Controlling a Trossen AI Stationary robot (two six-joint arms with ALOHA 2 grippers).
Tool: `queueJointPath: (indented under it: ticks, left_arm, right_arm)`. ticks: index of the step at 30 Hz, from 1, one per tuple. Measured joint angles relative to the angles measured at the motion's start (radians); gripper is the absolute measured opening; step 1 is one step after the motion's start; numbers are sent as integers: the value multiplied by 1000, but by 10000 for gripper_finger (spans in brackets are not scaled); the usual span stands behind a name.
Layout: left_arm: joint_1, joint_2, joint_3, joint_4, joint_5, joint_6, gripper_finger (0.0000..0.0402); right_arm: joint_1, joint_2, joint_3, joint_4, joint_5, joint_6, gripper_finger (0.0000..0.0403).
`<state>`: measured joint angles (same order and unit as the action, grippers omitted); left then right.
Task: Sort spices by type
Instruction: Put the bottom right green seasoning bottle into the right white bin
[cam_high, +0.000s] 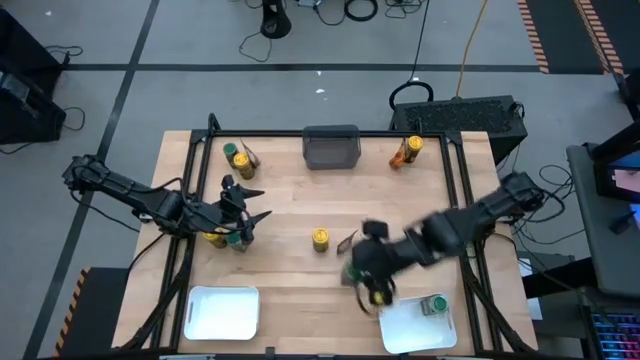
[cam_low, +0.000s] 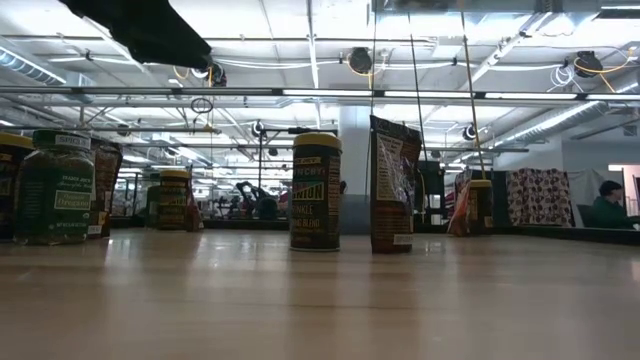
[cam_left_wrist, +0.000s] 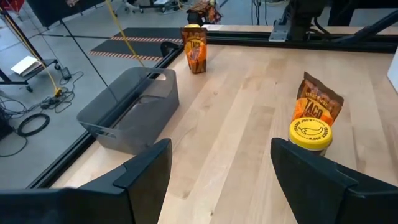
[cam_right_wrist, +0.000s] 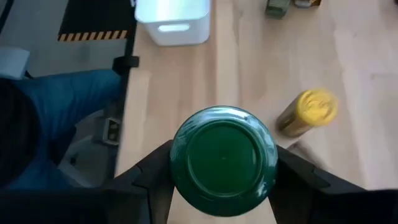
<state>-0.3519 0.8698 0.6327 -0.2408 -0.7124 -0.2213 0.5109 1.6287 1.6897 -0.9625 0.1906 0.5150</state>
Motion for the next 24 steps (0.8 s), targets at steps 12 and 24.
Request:
queueJointPath:
  ticks: [12,24]
  left_arm:
    - [0,27,0,80,3,44,276]
    - [1,58,0,123,5,70,276]
  right_arm:
    - [366,60,0,-245,248,602,190]
    - [445,170,0,-367,191,701,194]
